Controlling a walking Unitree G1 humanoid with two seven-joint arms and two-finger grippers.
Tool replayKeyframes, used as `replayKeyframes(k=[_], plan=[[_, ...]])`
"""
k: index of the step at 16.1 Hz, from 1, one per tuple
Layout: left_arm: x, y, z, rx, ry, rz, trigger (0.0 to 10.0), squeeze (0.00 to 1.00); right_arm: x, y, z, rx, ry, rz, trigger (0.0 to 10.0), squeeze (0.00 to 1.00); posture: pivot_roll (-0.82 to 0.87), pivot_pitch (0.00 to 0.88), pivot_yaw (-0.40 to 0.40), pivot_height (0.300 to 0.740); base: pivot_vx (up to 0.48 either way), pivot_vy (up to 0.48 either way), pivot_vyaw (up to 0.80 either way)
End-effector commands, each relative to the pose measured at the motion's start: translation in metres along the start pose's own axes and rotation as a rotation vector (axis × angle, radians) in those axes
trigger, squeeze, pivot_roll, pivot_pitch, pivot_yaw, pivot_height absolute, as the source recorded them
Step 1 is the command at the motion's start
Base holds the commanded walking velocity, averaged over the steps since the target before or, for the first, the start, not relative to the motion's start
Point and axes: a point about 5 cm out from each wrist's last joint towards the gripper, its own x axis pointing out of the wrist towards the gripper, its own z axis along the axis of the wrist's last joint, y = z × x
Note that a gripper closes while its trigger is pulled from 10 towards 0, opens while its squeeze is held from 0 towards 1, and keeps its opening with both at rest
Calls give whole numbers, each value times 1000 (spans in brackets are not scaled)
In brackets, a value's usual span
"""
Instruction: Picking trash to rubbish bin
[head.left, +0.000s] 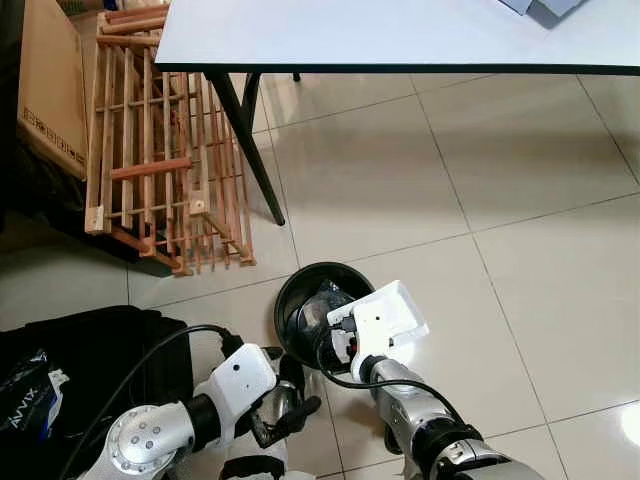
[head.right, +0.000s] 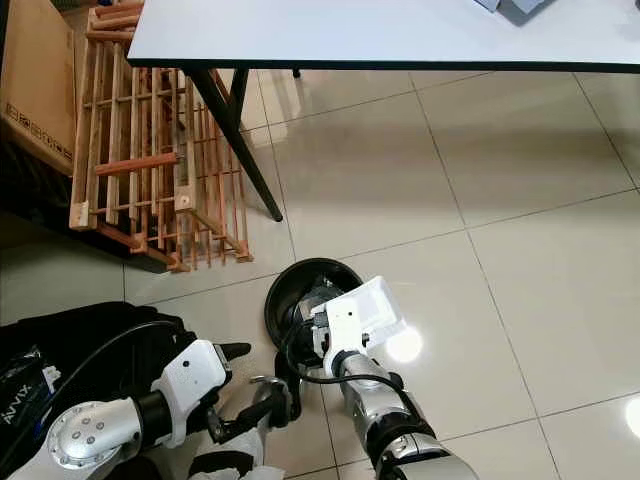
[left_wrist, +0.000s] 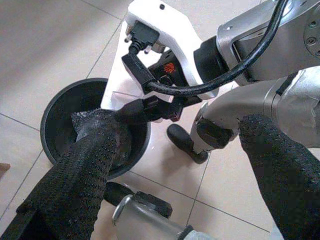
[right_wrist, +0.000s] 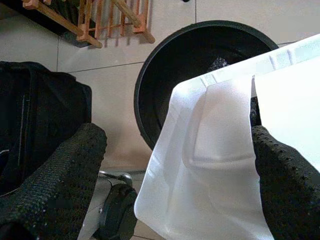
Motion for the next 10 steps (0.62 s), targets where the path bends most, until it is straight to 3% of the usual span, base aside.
replayKeyframes(k=[1,5,6,7,8,10], plan=[[-2,-6,-6,-9,29,-13,10000,0,0,31,-14,56,34,79,10000,1000,210,472,103,740,0,0,0],[-3,-6,-6,-8,34,-10,10000,0,1,39,-12,15,24,116,10000,1000,220,481,104,740,0,0,0],[-3,-6,-6,-9,34,-9,10000,0,1,41,-12,-59,23,103,10000,816,220,481,104,740,0,0,0],[-3,-6,-7,-10,35,-9,10000,0,1,42,-14,-99,37,95,10000,369,220,481,104,740,0,0,0],[-4,-6,-7,-11,36,-8,10000,0,1,40,-16,-213,58,58,10000,0,224,487,104,740,0,0,0],[-4,-7,-7,-13,38,-7,10000,0,1,46,-16,-265,50,95,10000,0,224,487,104,740,0,0,0]])
